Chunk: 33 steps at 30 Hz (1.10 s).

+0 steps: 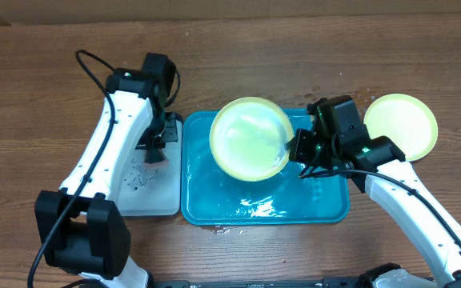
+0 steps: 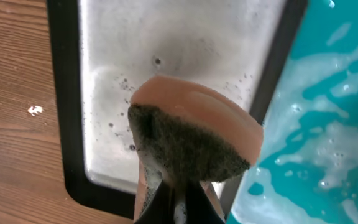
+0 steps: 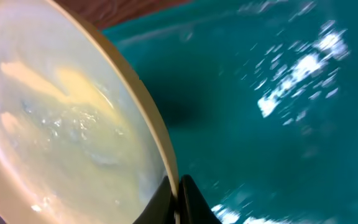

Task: Clean dirty plates on tray and stack at the side
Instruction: 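Lift the yellow plate upright with the right gripper and tilt it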

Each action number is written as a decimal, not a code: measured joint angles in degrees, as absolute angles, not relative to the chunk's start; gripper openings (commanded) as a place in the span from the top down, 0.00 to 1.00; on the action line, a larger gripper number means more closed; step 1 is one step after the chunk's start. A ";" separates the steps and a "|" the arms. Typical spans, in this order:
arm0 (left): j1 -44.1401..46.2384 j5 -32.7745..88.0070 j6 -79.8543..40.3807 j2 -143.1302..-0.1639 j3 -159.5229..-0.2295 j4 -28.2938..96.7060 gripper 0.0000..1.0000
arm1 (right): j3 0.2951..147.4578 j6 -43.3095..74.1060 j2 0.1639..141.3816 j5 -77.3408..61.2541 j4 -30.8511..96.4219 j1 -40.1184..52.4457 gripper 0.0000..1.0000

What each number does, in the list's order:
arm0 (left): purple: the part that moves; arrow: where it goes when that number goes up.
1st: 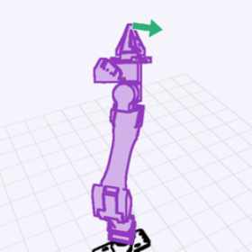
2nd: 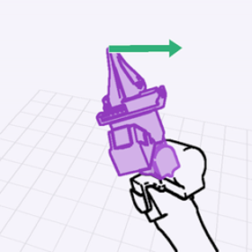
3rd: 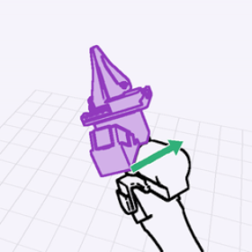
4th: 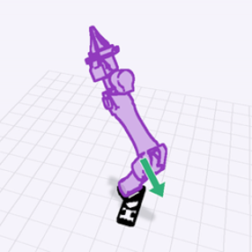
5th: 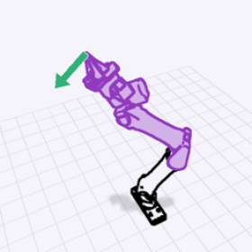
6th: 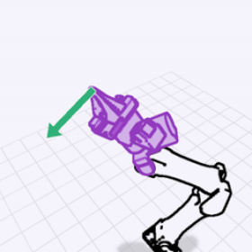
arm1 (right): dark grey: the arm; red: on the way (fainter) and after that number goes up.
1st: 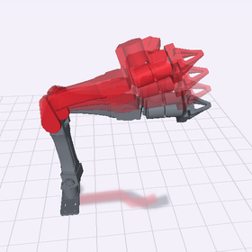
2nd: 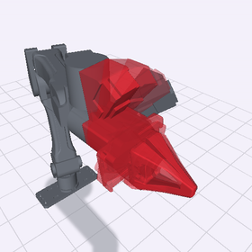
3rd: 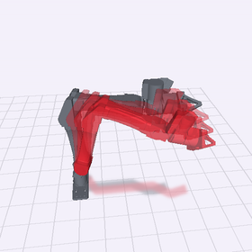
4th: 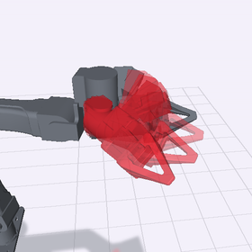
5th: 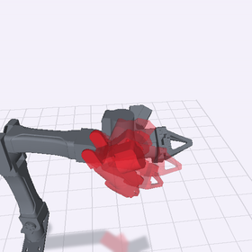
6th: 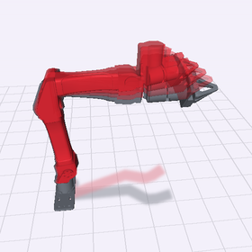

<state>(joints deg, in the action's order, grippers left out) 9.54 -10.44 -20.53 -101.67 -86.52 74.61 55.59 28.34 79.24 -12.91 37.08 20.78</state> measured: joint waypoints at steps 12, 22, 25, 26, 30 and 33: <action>5.96 -9.63 -20.64 -101.69 -75.94 69.10 0.96 | 60.18 16.36 79.24 8.60 44.51 21.87 0.96; 5.96 -9.39 -20.82 -101.69 -73.63 67.13 0.96 | 78.63 4.80 79.24 29.32 58.22 32.77 0.96; 5.96 -9.41 -20.93 -101.69 -73.58 66.85 0.96 | 79.11 1.93 79.24 35.94 61.34 37.23 0.96; 5.96 -9.39 -20.99 -101.69 -73.58 66.76 0.96 | 79.11 1.23 79.24 37.67 62.17 38.48 0.96; 5.96 -9.39 -20.99 -101.69 -73.58 66.50 0.96 | 79.11 -2.20 79.24 45.25 63.16 43.13 0.96; 5.96 -9.39 -20.99 -101.69 -73.58 66.37 0.96 | 79.11 -5.28 79.24 50.81 63.22 45.69 0.96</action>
